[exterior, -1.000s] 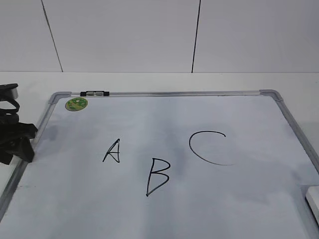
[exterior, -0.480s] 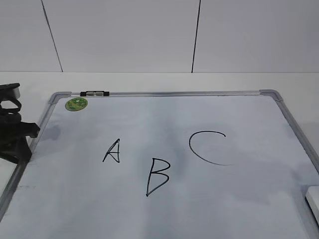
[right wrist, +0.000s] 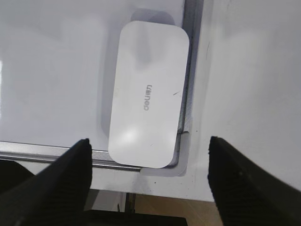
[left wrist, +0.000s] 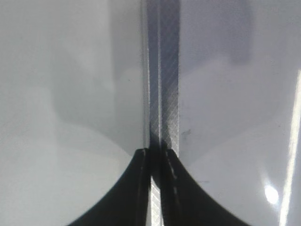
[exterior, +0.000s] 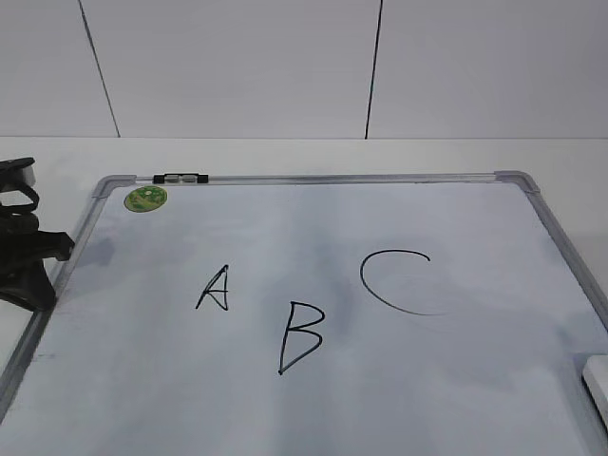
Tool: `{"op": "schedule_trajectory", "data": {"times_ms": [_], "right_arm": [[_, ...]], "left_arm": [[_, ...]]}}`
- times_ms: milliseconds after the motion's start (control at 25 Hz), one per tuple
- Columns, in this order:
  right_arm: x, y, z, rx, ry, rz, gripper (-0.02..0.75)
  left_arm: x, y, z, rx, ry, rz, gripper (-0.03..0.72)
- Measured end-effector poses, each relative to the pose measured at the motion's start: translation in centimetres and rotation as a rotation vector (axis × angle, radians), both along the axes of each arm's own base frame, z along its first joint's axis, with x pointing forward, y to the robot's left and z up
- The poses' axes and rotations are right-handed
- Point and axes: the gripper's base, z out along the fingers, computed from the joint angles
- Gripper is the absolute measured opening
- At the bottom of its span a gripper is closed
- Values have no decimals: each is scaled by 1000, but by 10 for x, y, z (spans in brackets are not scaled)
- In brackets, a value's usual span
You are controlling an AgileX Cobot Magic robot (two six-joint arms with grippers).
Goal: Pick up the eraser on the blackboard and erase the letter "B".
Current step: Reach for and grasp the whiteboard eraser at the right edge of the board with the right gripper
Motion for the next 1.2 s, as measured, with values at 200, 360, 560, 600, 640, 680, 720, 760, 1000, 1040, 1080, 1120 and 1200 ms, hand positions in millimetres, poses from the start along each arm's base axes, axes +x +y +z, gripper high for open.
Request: {"op": "schedule_trajectory", "data": {"times_ms": [200, 360, 560, 600, 640, 680, 720, 760, 1000, 1040, 1080, 1120, 1200], "right_arm": [[-3, 0, -1, -2, 36, 0, 594], [-4, 0, -1, 4, 43, -1, 614], [-2, 4, -4, 44, 16, -7, 671], [-2, 5, -7, 57, 20, -9, 673], [-3, 5, -9, 64, 26, -11, 675], [-4, 5, -11, 65, 32, -11, 676], [-4, 5, -12, 65, 35, -11, 677], [-4, 5, -13, 63, 32, -11, 678], [3, 1, -11, 37, -45, -70, 678], [4, 1, -11, 34, -52, -76, 678], [6, 1, -12, 34, -51, -78, 678], [8, 1, -14, 35, -45, -80, 678], [12, 1, -17, 34, -32, -83, 678]], "left_arm": [[0, 0, 0, -2, 0, 2, 32], [0, 0, 0, -2, 0, 2, 32], [0, 0, 0, -2, 2, 1, 32], [0, 0, 0, -2, 2, 1, 32], [0, 0, 0, -2, 2, 1, 32], [0, 0, 0, -2, 2, 1, 32], [0, 0, 0, -2, 2, 1, 32], [0, 0, 0, -2, 2, 1, 32], [0, 0, 0, -4, 4, 2, 31], [0, 0, 0, -3, 3, 1, 31], [0, 0, 0, -3, 3, 1, 31], [0, 0, 0, -3, 3, 1, 31], [0, 0, 0, -3, 3, 1, 31]]}}
